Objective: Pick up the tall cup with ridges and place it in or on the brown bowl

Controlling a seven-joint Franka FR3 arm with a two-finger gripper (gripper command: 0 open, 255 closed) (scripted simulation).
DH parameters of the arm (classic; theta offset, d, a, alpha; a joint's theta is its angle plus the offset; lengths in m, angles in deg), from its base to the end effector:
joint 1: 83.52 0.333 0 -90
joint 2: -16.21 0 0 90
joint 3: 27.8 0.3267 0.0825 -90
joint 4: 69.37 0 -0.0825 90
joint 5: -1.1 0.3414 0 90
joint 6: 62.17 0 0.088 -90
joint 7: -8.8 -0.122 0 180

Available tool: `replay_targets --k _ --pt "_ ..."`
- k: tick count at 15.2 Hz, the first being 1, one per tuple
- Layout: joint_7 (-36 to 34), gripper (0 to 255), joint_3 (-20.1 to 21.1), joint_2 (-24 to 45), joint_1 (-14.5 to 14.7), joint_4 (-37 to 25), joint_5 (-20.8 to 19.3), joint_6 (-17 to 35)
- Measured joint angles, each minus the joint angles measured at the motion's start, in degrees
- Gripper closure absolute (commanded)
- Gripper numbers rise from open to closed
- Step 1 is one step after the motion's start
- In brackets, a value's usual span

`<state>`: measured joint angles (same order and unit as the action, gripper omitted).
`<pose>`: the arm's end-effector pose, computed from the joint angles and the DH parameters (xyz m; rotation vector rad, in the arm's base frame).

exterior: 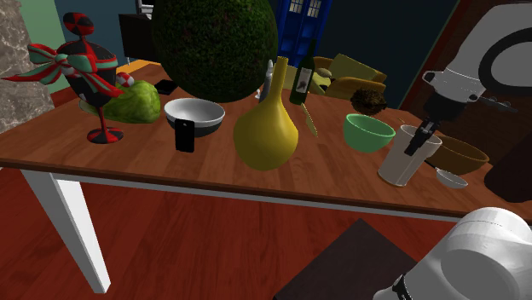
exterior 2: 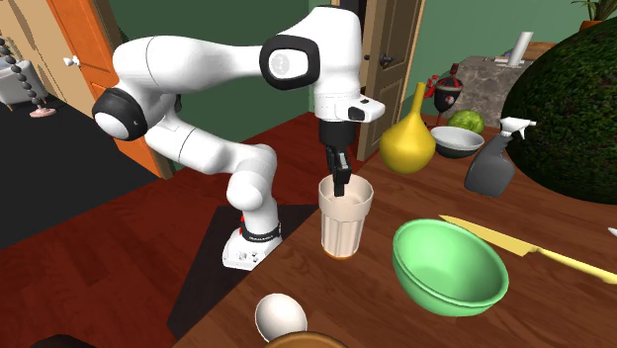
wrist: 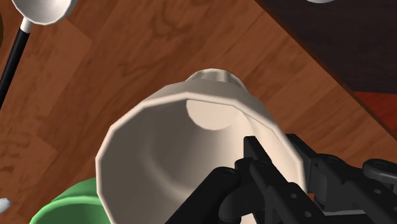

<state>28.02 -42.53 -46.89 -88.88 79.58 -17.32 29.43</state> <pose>0.1606 -0.1231 0.5382 3.0236 0.1646 0.0853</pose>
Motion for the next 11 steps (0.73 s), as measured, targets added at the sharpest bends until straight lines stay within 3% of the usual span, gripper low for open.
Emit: replay_targets --k 11 --pt "0.7 255 1.5 3.1 0.8 -8.7 1.6 -5.8"
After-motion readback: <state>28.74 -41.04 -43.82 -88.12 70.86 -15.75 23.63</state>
